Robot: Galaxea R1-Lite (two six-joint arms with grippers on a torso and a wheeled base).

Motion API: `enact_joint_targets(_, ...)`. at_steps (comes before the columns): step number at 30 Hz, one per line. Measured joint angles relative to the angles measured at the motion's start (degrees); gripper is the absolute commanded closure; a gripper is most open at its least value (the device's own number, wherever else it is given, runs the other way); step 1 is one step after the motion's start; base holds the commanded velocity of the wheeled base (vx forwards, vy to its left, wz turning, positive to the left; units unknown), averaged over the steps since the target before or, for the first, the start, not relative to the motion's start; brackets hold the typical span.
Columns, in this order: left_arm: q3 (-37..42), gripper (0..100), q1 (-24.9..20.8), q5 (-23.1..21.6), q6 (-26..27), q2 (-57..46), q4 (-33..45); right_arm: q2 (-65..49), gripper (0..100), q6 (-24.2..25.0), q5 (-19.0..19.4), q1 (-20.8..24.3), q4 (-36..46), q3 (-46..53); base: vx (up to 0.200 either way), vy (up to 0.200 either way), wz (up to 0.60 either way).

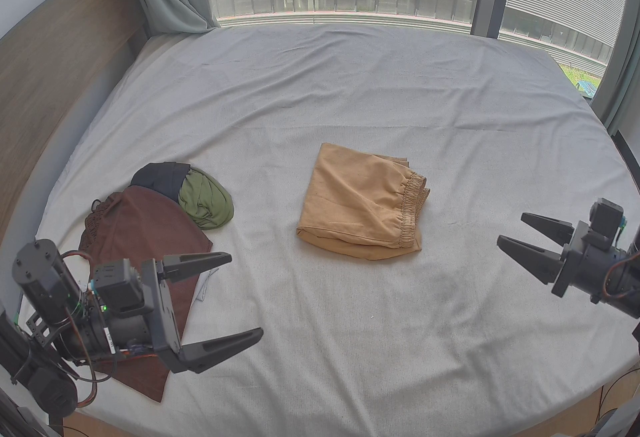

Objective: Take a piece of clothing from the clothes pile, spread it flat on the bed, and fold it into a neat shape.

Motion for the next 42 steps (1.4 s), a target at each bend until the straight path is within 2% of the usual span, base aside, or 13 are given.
enact_joint_targets(11,5.8,0,0.1,2.8,-2.3,-10.2,0.1,-13.9,0,-0.4,-0.5,-5.3,0.4,7.1,0.0,0.0,0.0)
enact_joint_targets(14,6.1,0,0.3,6.5,-4.1,-11.8,0.1,-17.6,0,-0.4,-0.5,-7.0,0.6,7.8,0.0,0.0,0.0)
enact_joint_targets(17,6.1,0,0.6,13.2,-7.2,-12.9,0.1,-20.7,0,-0.4,-0.5,-8.2,1.7,8.3,0.0,0.0,0.0)
enact_joint_targets(20,5.7,0,0.9,17.4,-9.3,-13.8,0.1,-23.9,0,-0.5,-0.5,-8.8,4.3,8.5,0.0,0.0,0.0)
enact_joint_targets(30,6.1,0,1.3,19.2,-10.6,-19.2,0.2,-38.0,0,-0.3,-0.5,-9.6,17.7,9.1,0.0,0.0,0.0)
enact_joint_targets(35,6.2,0,1.5,19.5,-10.6,-22.7,2.0,-47.3,0,-0.2,-0.6,-10.3,27.2,9.4,0.0,0.0,0.0)
enact_joint_targets(38,6.2,0,1.6,19.8,-10.6,-26.1,5.9,-53.5,0,-0.1,-0.6,-10.6,33.6,9.4,0.0,0.0,0.0)
enact_joint_targets(42,6.2,0,1.7,20.9,-10.2,-33.0,16.7,-60.9,0,0.0,-0.6,-10.9,40.7,9.6,0.0,0.0,0.0)
